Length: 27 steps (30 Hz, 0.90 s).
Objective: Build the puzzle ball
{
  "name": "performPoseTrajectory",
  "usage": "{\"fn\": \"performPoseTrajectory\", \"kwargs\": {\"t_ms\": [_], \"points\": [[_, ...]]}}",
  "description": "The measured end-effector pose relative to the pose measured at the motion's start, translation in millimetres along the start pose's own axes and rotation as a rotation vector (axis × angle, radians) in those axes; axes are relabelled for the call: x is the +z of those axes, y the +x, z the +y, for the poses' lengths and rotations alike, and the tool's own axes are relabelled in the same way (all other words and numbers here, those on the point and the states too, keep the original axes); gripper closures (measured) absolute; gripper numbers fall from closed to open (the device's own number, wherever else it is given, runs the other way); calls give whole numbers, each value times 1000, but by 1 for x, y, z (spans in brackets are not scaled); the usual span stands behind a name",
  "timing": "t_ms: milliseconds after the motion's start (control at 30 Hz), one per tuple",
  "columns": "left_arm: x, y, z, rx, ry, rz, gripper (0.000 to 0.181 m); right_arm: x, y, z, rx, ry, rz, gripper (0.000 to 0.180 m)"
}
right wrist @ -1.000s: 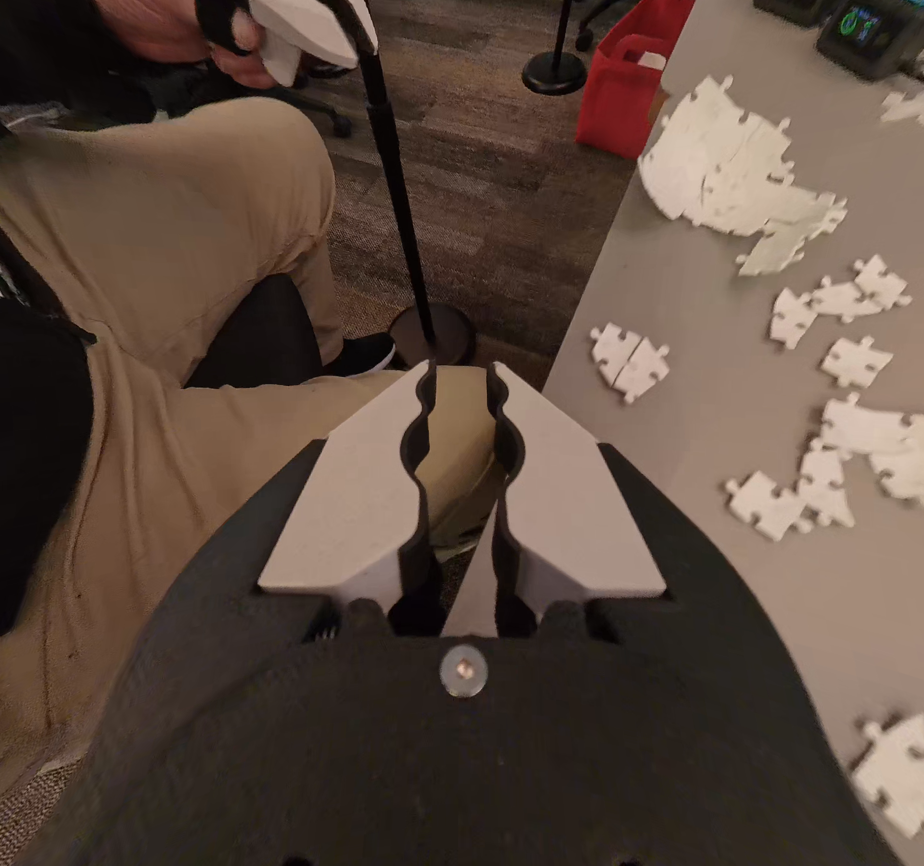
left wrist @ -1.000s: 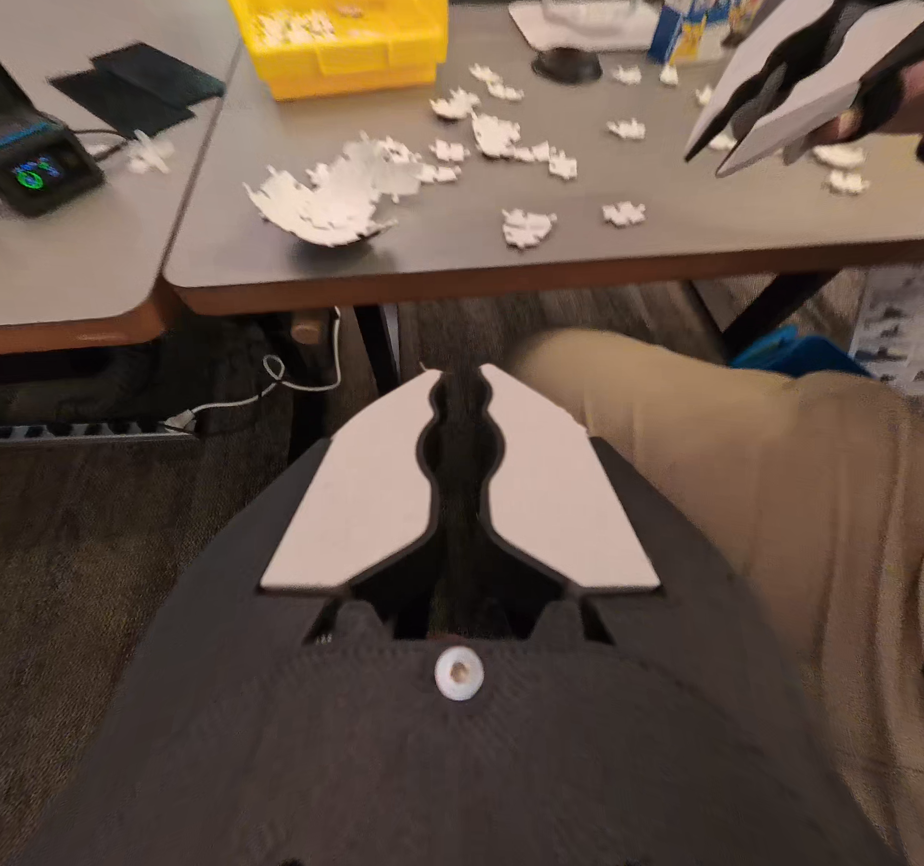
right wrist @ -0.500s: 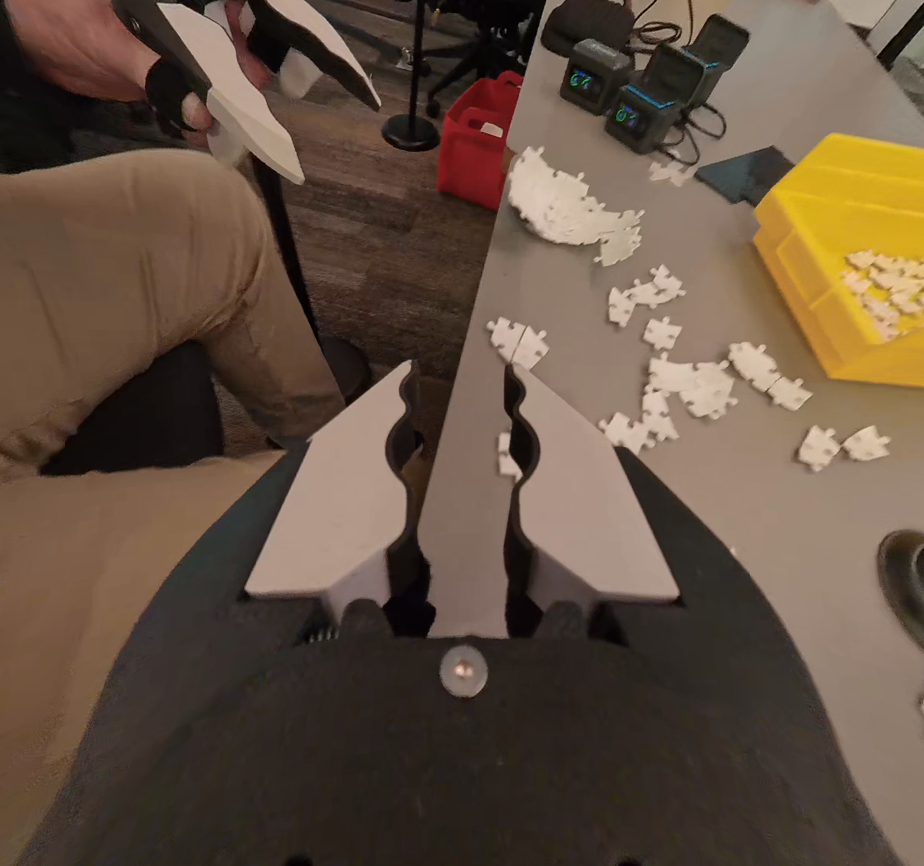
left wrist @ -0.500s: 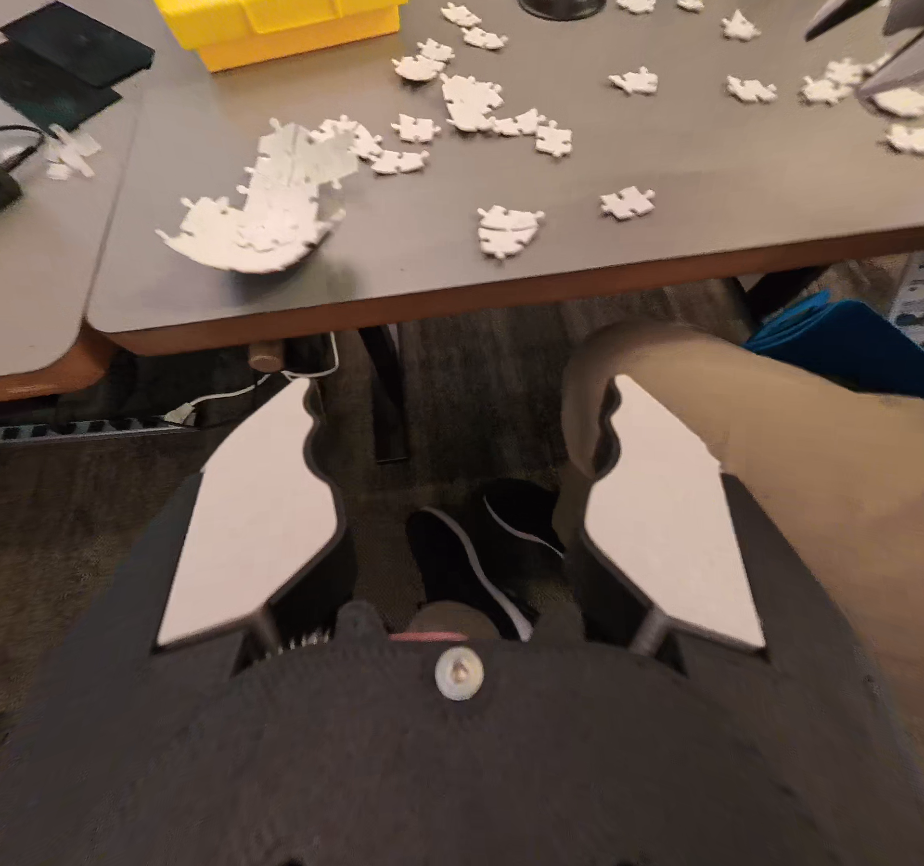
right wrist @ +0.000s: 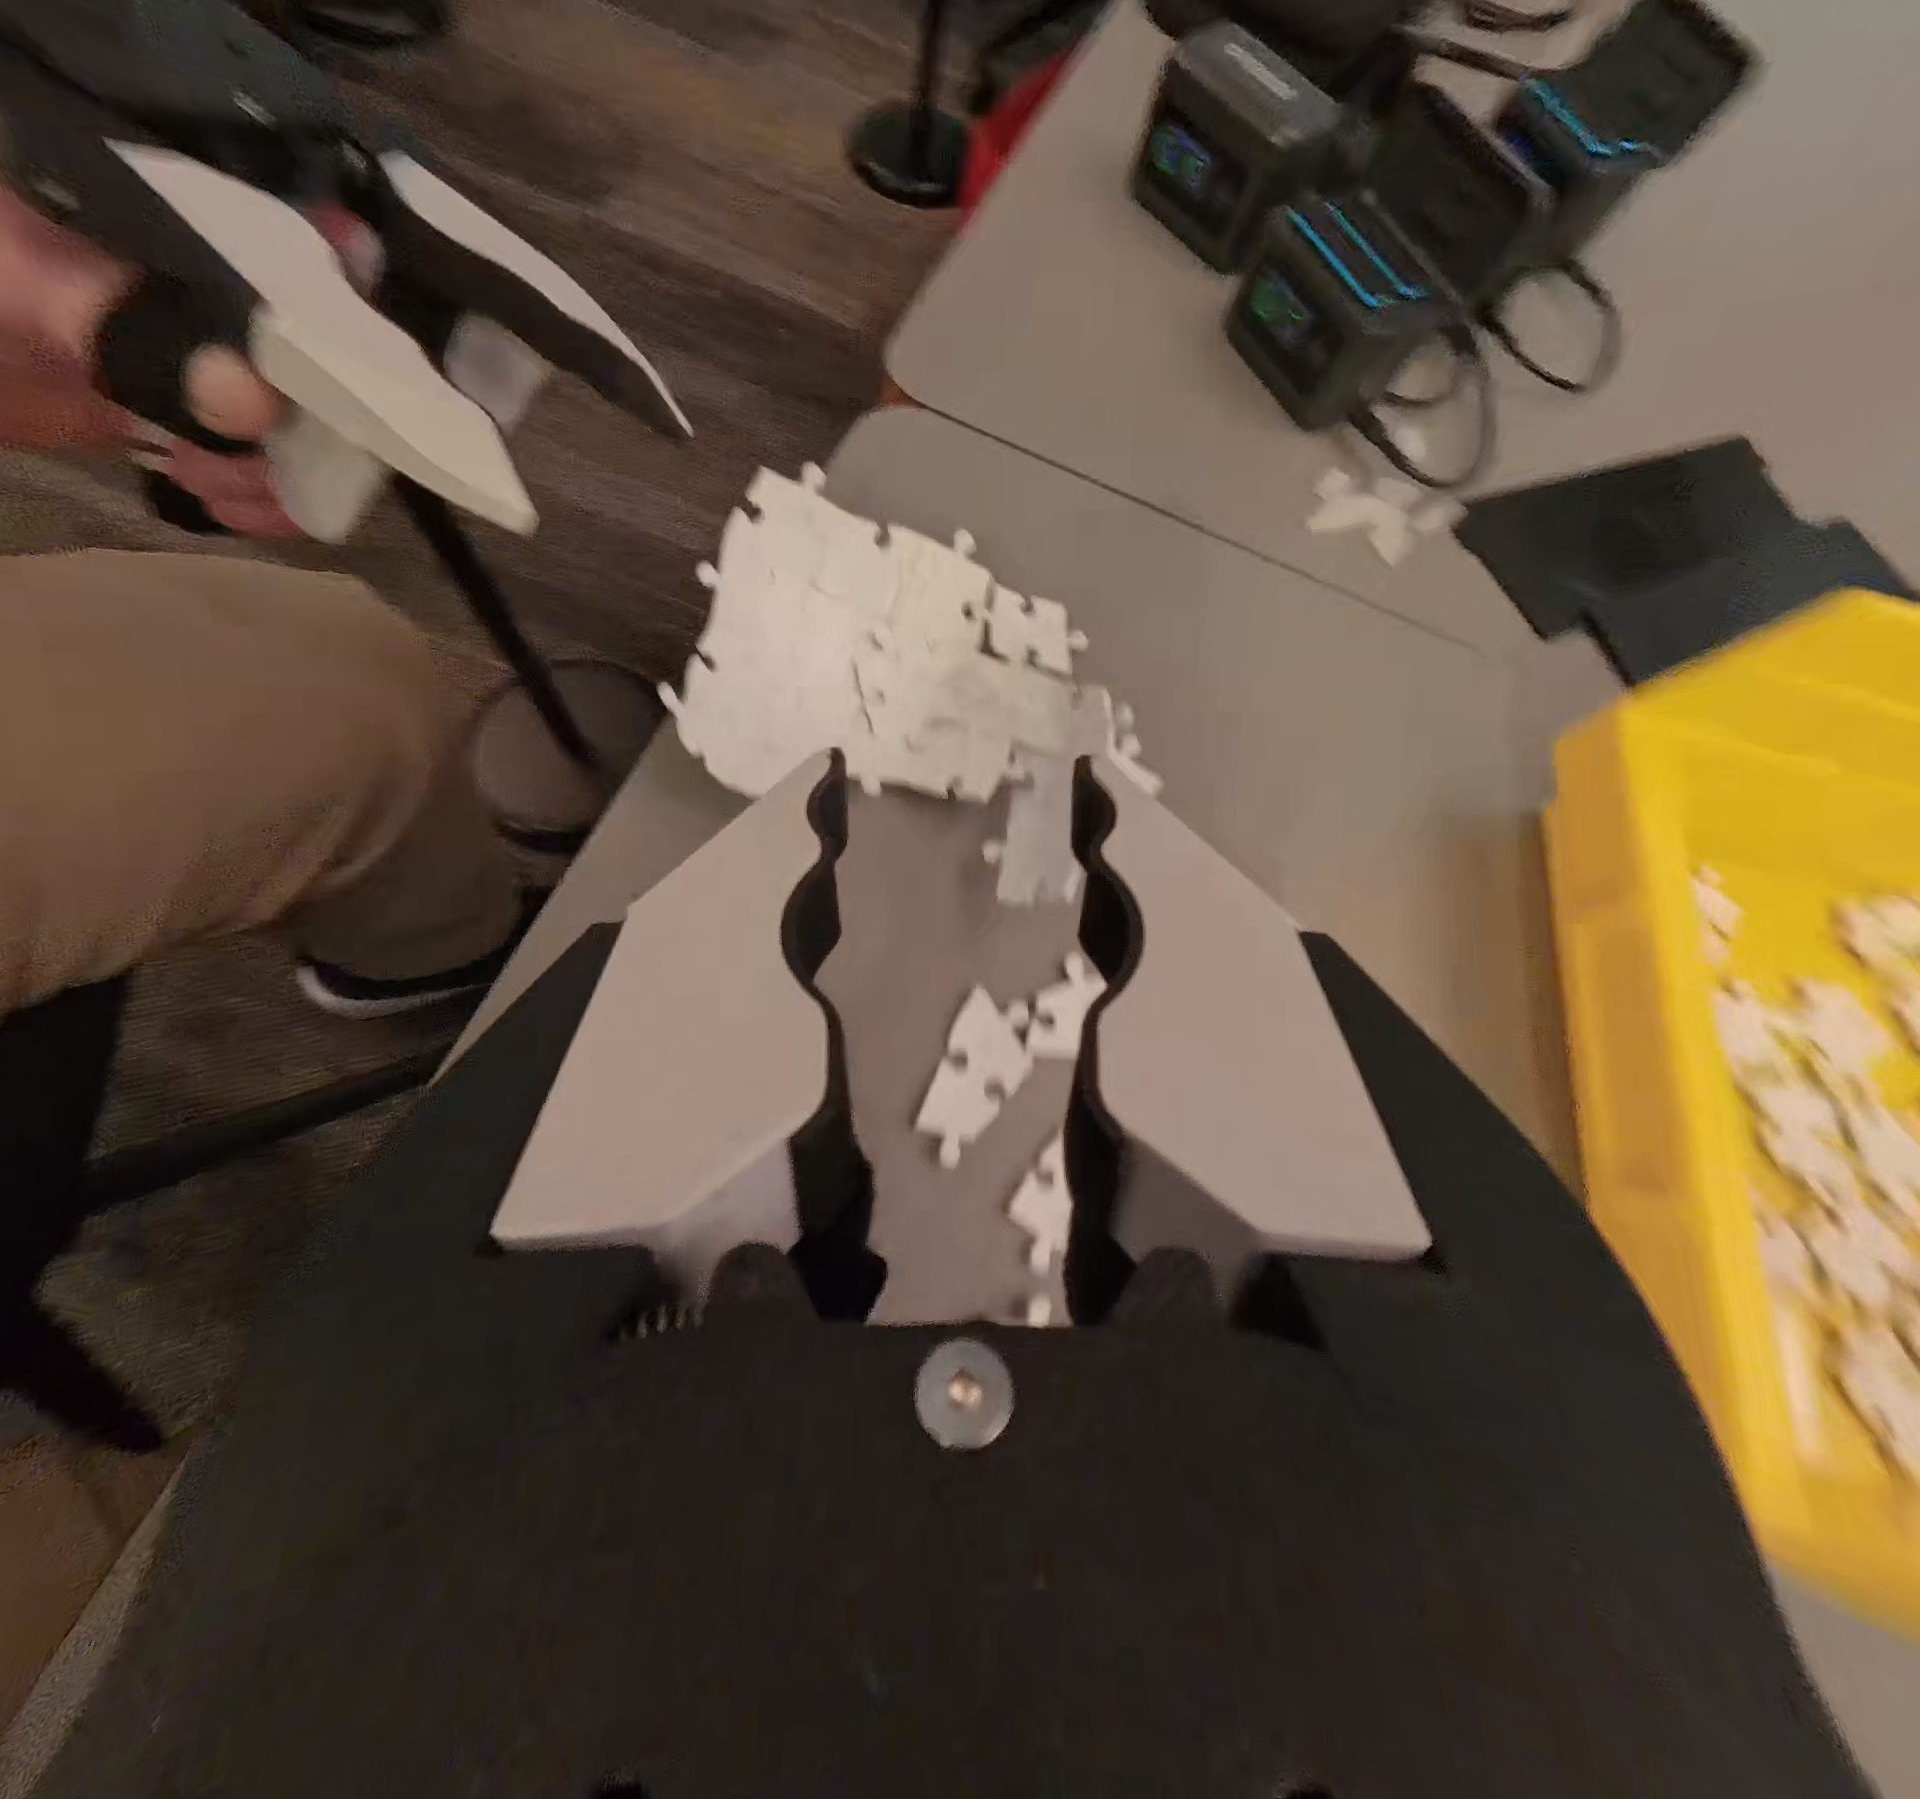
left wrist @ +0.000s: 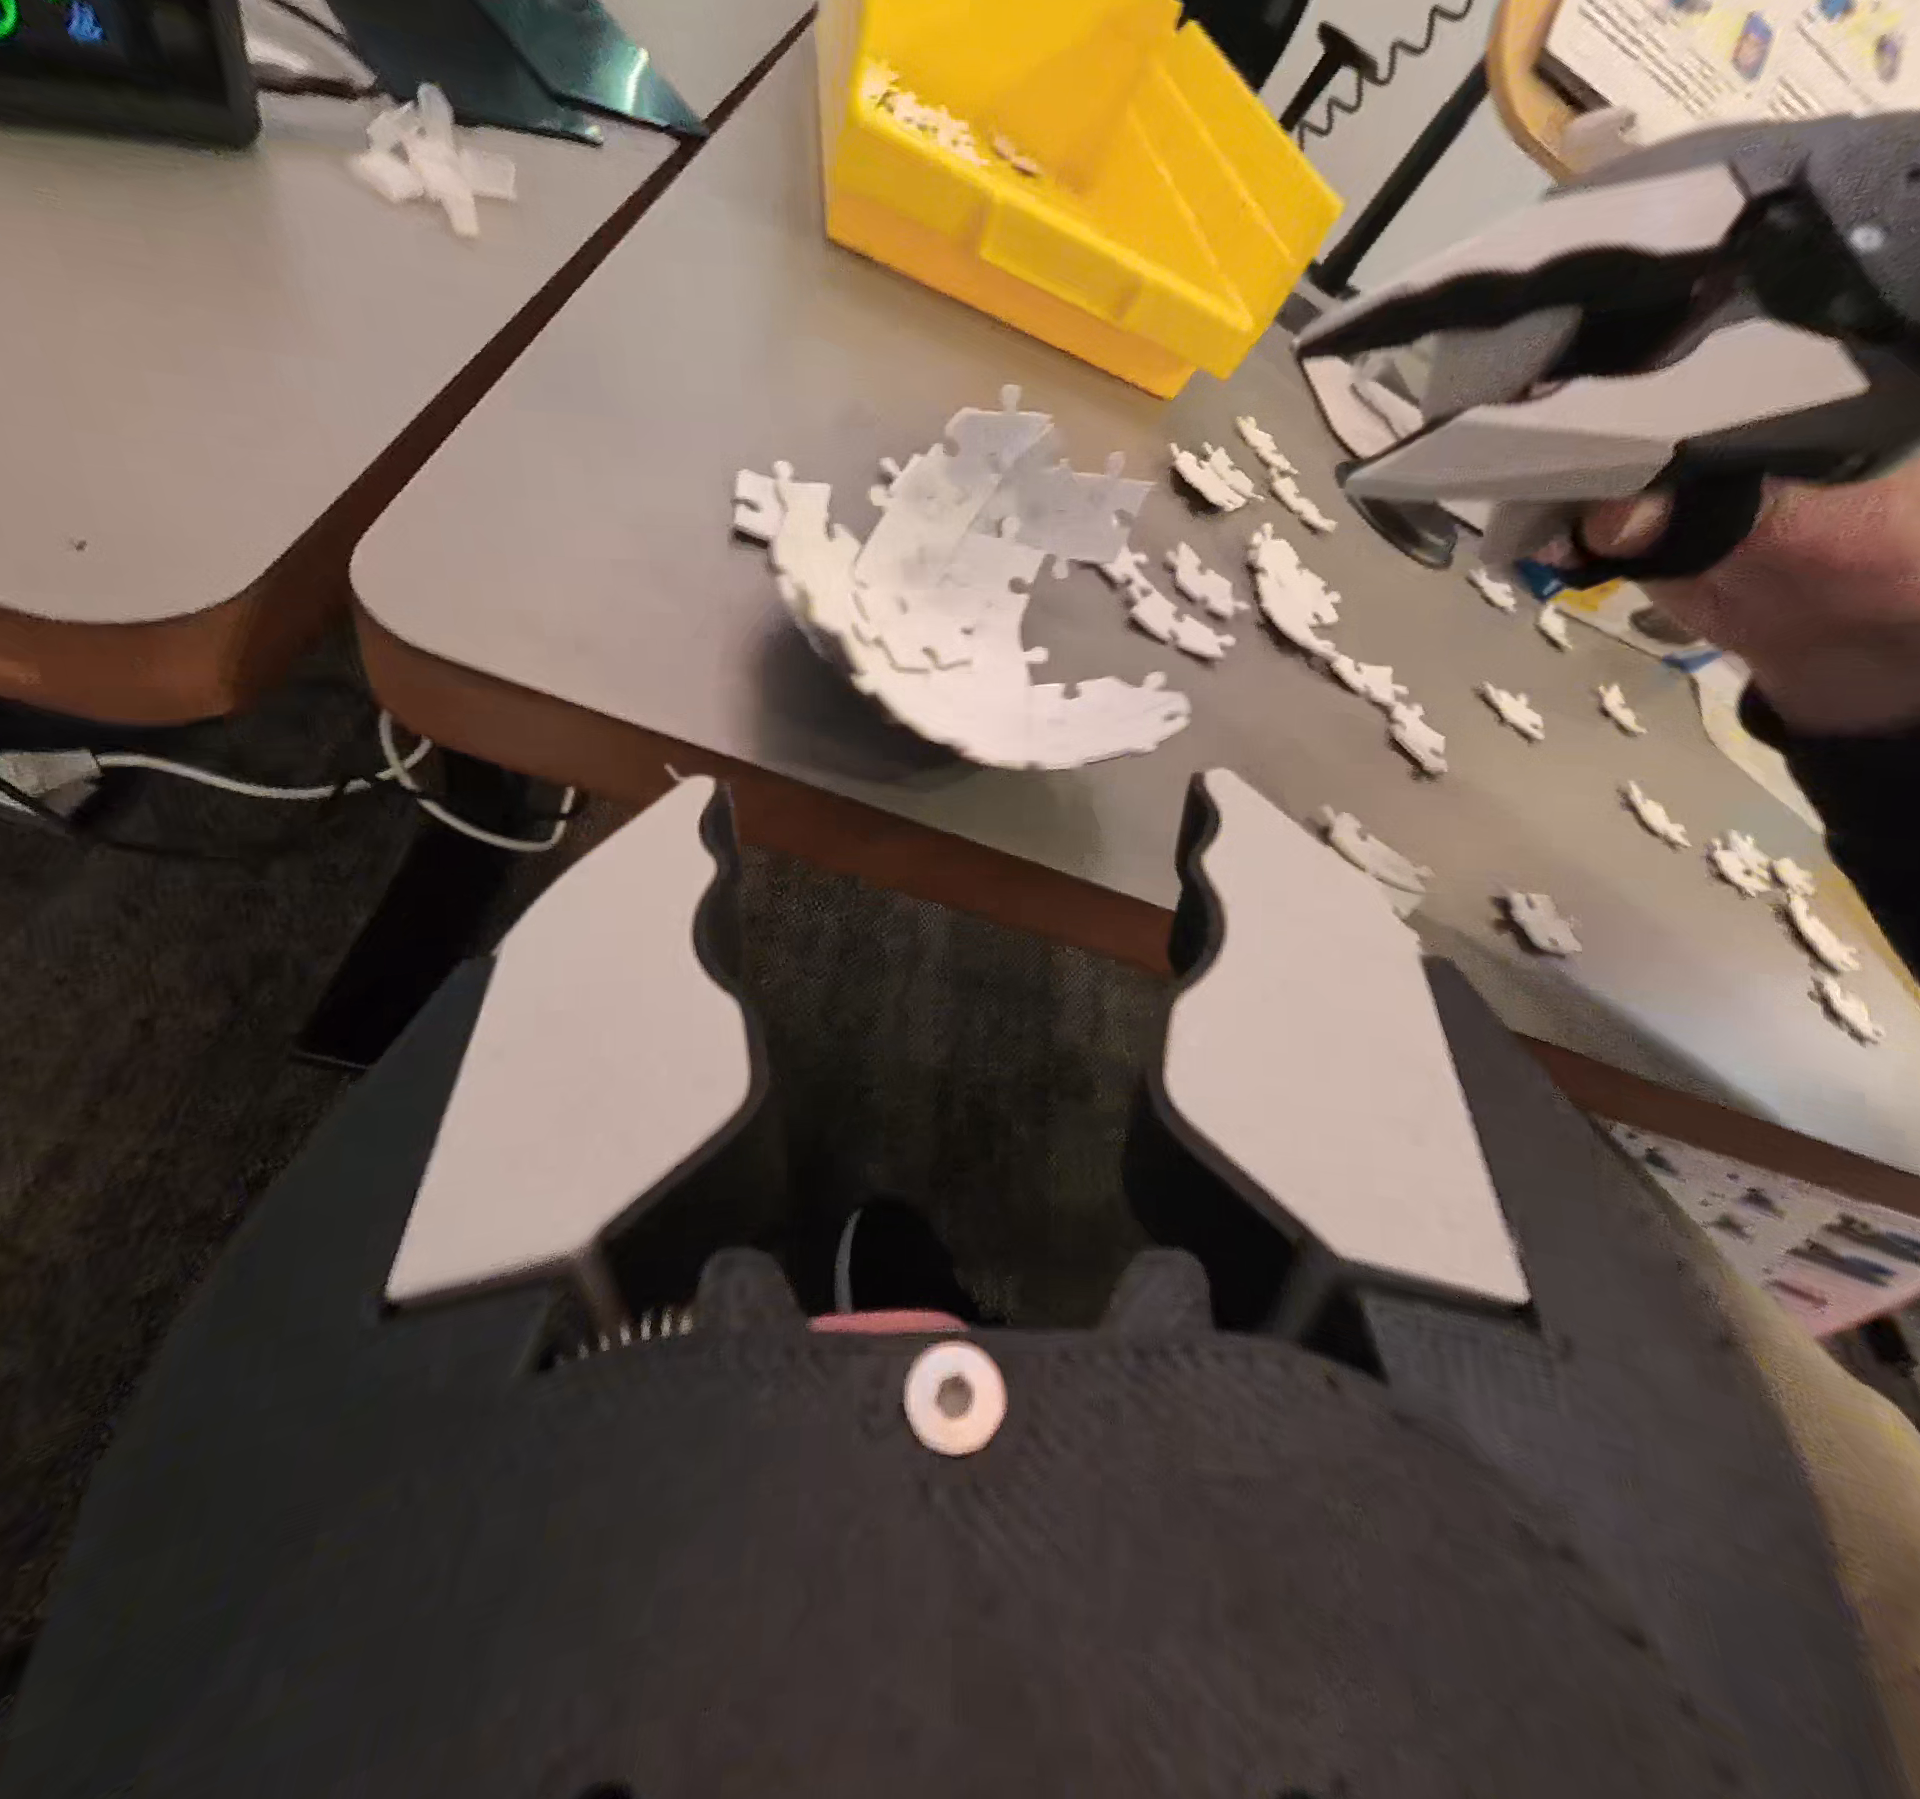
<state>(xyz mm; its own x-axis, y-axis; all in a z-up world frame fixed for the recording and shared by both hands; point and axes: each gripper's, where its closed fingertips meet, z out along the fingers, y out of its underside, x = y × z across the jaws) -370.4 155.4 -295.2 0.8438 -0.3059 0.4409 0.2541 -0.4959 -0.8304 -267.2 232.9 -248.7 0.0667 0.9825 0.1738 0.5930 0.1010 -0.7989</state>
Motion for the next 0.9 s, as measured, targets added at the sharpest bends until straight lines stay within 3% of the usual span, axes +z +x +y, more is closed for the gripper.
{"fn": "performPoseTrajectory", "kwargs": {"t_ms": [67, 167, 267, 333, 467, 700, 900], "points": [[3, -14, 9, -56, -45, -1, 99, 21, 2, -9, -4, -2, -113, 128], [6, -17, -8, -171, -27, 49, 102, 54, 6, 2, -71, -153, -184, 100], [25, -12, -12, -139, -101, 72, 101, 70, 20, 3, -170, -220, -160, 97], [37, -4, 7, -132, -222, 110, 97, 78, 21, 0, -142, -230, -199, 101], [41, 9, 17, -222, -168, 165, 125, 92, 13, 1, -173, -238, -235, 100], [48, 8, 12, -166, -160, 132, 116, 97, 6, 9, -157, -276, -178, 103], [48, 1, -6, -111, -139, 103, 127, 104, 4, 14, -202, -319, -181, 104]]}}
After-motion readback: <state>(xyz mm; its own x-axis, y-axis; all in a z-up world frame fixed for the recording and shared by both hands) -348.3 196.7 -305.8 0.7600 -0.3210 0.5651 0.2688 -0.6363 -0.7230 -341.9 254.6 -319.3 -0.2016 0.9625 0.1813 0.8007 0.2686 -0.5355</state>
